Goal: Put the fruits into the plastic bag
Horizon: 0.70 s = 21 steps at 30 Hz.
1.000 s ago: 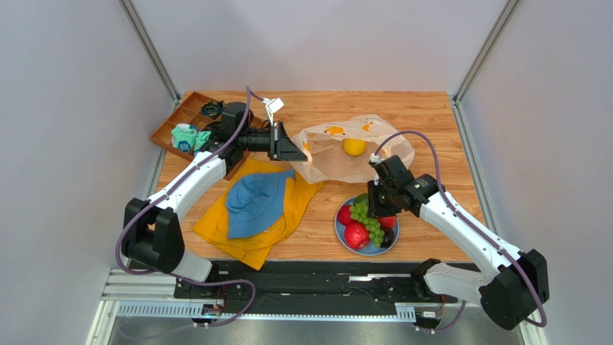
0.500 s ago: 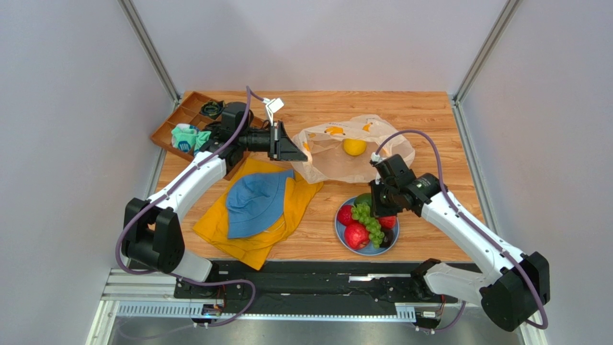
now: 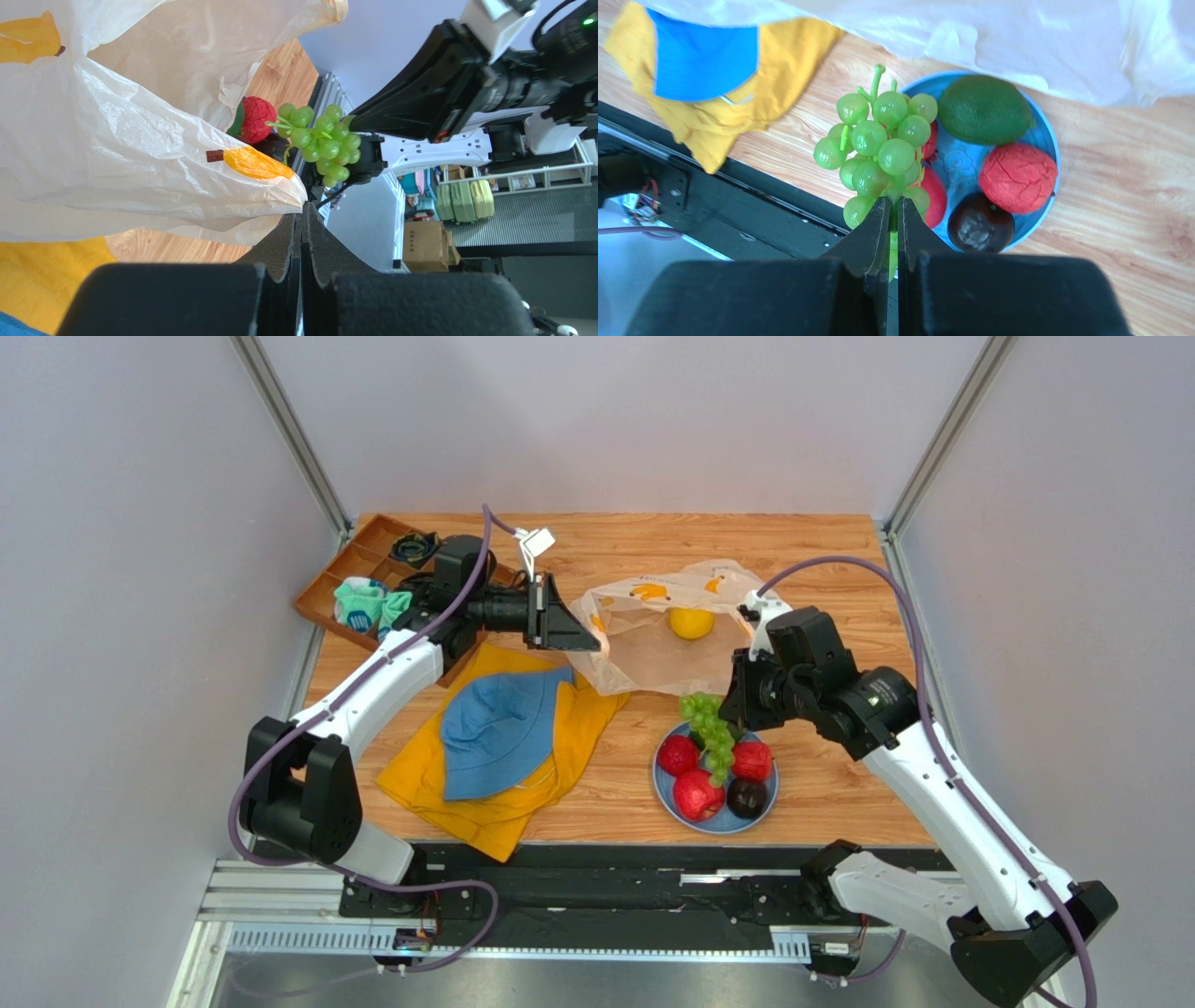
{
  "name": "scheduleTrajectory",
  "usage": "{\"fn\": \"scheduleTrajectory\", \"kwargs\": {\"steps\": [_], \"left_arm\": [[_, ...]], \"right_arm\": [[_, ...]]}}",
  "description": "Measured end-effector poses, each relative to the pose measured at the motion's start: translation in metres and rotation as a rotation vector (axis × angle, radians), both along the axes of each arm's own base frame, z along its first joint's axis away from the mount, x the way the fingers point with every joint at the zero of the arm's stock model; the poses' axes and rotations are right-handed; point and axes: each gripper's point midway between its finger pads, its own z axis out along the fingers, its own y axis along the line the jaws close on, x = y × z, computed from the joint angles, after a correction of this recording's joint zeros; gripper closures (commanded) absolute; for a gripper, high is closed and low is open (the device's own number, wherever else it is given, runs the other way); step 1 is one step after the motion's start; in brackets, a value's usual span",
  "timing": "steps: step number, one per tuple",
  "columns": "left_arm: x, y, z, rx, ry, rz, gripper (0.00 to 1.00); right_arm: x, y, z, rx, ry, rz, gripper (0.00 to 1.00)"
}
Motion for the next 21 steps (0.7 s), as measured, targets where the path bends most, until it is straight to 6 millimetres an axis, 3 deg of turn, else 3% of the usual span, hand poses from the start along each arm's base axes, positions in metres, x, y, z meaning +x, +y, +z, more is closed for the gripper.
{"fn": "scheduleTrajectory", "kwargs": {"steps": [10,16,21], "left_arm": [[0.001,0.002,0.001,0.024,-0.021,0.000,1.00],[0.001,0.004,-0.004,0.050,-0.020,0.010,1.00],[0.002,0.005,-0.003,0.057,-0.028,0.010,1.00]], "right_arm": [[0.037,0.024,0.079,0.146,-0.172,-0.027,1.00],[0.049,0.032,0.081,0.178,-0.160,-0.039,1.00],[0.062,0.026,0.080,0.199,-0.137,-0.082,1.00]]}}
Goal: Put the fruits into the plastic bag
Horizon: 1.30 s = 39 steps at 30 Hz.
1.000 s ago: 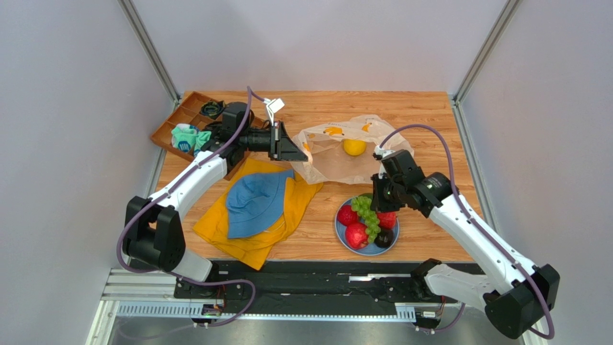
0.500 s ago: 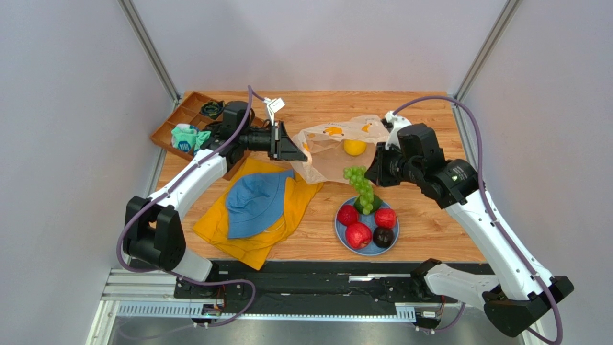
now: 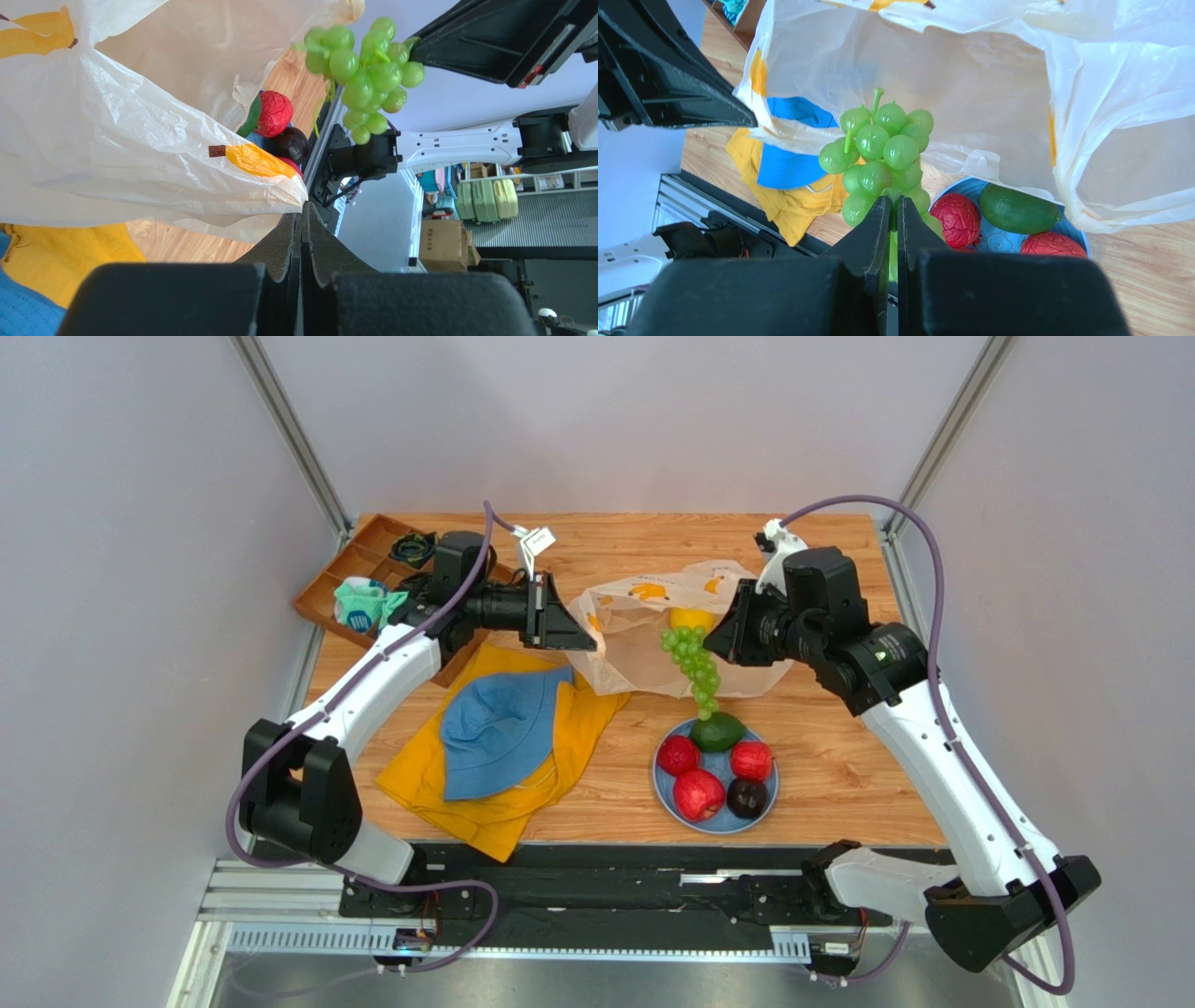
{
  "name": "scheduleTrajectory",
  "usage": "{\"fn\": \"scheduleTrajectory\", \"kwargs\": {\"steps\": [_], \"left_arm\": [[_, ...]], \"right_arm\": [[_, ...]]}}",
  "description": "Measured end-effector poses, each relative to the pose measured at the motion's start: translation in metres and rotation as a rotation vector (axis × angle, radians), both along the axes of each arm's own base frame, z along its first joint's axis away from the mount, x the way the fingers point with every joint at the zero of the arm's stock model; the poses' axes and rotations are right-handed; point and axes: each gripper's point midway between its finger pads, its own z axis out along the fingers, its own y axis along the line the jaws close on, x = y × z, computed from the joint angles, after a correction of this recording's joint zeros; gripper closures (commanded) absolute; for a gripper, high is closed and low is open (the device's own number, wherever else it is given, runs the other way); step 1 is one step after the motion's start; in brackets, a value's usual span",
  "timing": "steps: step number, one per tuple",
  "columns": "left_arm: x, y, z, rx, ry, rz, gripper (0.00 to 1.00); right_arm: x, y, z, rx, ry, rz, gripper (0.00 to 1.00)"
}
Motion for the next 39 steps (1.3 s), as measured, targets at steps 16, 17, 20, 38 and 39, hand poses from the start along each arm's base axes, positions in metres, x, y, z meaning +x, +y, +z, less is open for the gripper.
{"fn": "scheduleTrajectory", "kwargs": {"steps": [16,17,20,38,39], "left_arm": [[-0.001,0.004,0.009,0.019,-0.050,0.008,1.00],[-0.001,0.004,0.008,0.020,-0.049,0.008,1.00],[-0.001,0.004,0.008,0.022,-0.047,0.008,1.00],[0.000,0.005,0.005,0.034,-0.050,0.014,1.00],[0.000,0.005,0.005,0.036,-0.050,0.015,1.00]], "right_arm": [[0.041,0.008,0.007,0.083,0.020,-0.014,1.00],[0.044,0.010,0.006,0.088,0.023,-0.011,1.00],[0.053,0.017,0.001,0.105,0.043,-0.006,1.00],[0.021,0.014,0.000,0.176,0.047,0.004,1.00],[0.019,0.013,-0.002,0.172,0.053,0.004,1.00]]}}
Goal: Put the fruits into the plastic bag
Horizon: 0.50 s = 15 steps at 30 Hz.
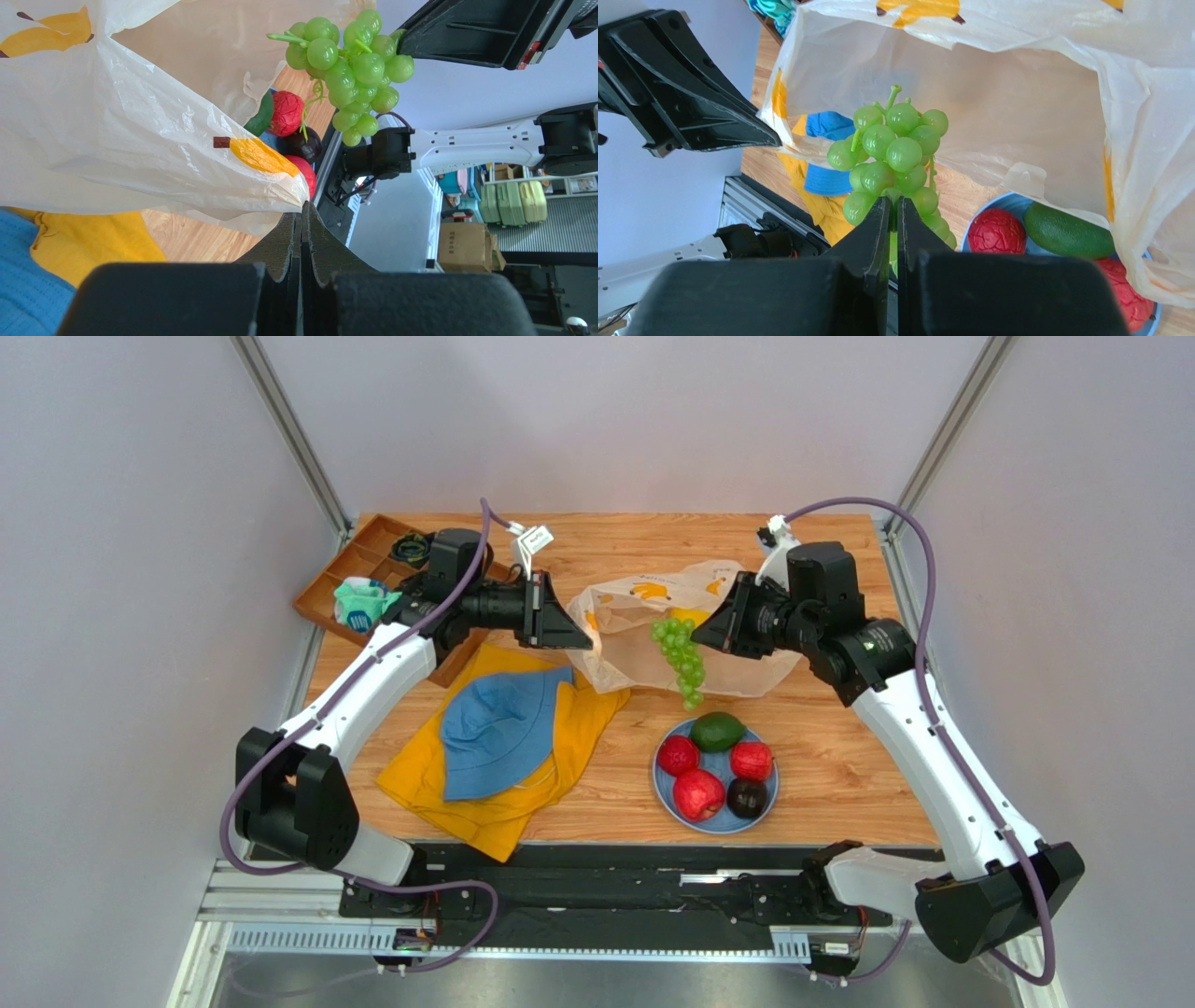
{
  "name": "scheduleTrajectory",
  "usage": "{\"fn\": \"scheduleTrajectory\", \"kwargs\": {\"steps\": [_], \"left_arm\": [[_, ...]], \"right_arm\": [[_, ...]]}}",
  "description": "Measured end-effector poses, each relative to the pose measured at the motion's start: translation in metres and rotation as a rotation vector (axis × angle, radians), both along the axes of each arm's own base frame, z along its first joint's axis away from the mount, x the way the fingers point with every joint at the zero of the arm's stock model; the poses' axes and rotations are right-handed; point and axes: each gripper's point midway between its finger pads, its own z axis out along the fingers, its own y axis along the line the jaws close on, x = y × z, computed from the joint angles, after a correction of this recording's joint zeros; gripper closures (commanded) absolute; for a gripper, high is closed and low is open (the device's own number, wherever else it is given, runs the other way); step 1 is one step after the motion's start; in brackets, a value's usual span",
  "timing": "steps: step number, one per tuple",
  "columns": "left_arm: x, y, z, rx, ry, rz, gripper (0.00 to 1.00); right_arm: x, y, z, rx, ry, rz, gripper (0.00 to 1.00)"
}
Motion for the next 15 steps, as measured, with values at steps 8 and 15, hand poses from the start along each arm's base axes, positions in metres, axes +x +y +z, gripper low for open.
{"fn": "scheduleTrajectory", "kwargs": {"steps": [8,15], "left_arm": [[0.001,0.001,0.001,0.011,-0.012,0.006,1.00],[0.000,0.002,0.005,0.008,-0.022,0.007,1.00]], "right_arm": [[0.008,0.003,-0.027,-0.035,0.079,0.005,1.00],[0.040,0.017,-0.050,-0.067,0.155,0.012,1.00]]}}
